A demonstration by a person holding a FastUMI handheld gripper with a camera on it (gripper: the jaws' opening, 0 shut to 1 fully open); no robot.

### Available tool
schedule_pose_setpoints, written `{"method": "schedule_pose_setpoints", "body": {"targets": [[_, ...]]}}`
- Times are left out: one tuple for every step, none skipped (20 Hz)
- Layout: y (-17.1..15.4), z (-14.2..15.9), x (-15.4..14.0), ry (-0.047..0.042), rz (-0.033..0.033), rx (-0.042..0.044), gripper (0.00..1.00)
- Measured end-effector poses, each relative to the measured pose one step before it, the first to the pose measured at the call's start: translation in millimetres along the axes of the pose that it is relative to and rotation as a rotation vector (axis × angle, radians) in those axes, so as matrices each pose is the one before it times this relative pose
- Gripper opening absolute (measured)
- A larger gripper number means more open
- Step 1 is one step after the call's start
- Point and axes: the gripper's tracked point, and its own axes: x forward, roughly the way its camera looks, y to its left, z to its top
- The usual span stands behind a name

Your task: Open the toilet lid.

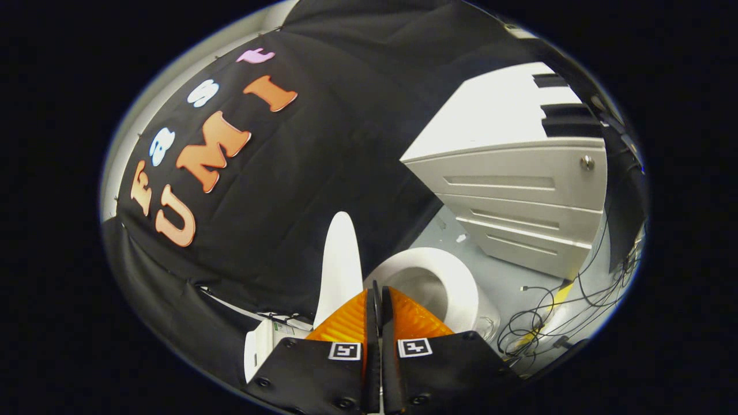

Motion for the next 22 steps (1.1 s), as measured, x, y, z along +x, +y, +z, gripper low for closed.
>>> {"method": "schedule_pose_setpoints", "body": {"targets": [[11.66, -0.50, -5.17, -0.00499, 0.00739, -0.01105, 0.10], [11.46, 0.10, -2.09, -0.00731, 0.00766, -0.01888, 0.10], [11.16, -0.30, -3.62, -0.00409, 0.00500, -0.02811, 0.10], [9.99, -0.57, -2.23, -0.00421, 0.00227, -0.03096, 0.10], [10.46, 0.53, -4.08, -0.00681, 0.00550, -0.02955, 0.10], [10.02, -0.64, -2.71, -0.00699, 0.00418, -0.02283, 0.10], [10.47, 1.08, -2.65, -0.00772, 0.00431, -0.01795, 0.10], [9.88, 0.91, -2.89, -0.00434, 0.00598, -0.01713, 0.10], [9.90, 0.34, -2.47, -0.00049, 0.00664, -0.02148, 0.10], [11.77, 1.82, 0.22, 0.00280, 0.00611, -0.02540, 0.10], [9.37, 2.11, -1.47, 0.00246, 0.00470, -0.02200, 0.10], [9.53, 2.43, -1.04, -0.00056, 0.00755, -0.01649, 0.10], [9.85, 0.88, -1.17, -0.00105, 0.00998, -0.01399, 0.10], [5.42, -0.57, -1.14, 0.00169, 0.00697, -0.01307, 0.10], [6.46, 0.04, -1.12, 0.00228, 0.00439, -0.00952, 0.10], [5.92, 1.11, -1.97, 0.00049, 0.00439, -0.01076, 0.10], [6.99, 0.49, -1.30, -0.00197, 0.00675, -0.01426, 0.10], [7.11, -0.63, -1.59, 0.00079, 0.00567, -0.01802, 0.10], [10.00, 0.93, -0.43, -0.00382, 0.00611, -0.02547, 0.10], [10.44, -0.24, -2.68, -0.00435, 0.00757, -0.02916, 0.10], [10.93, 1.08, -1.40, -0.00539, 0.00951, -0.03118, 0.10], [10.87, 0.68, -2.94, -0.00613, 0.00791, -0.02816, 0.10]]}}
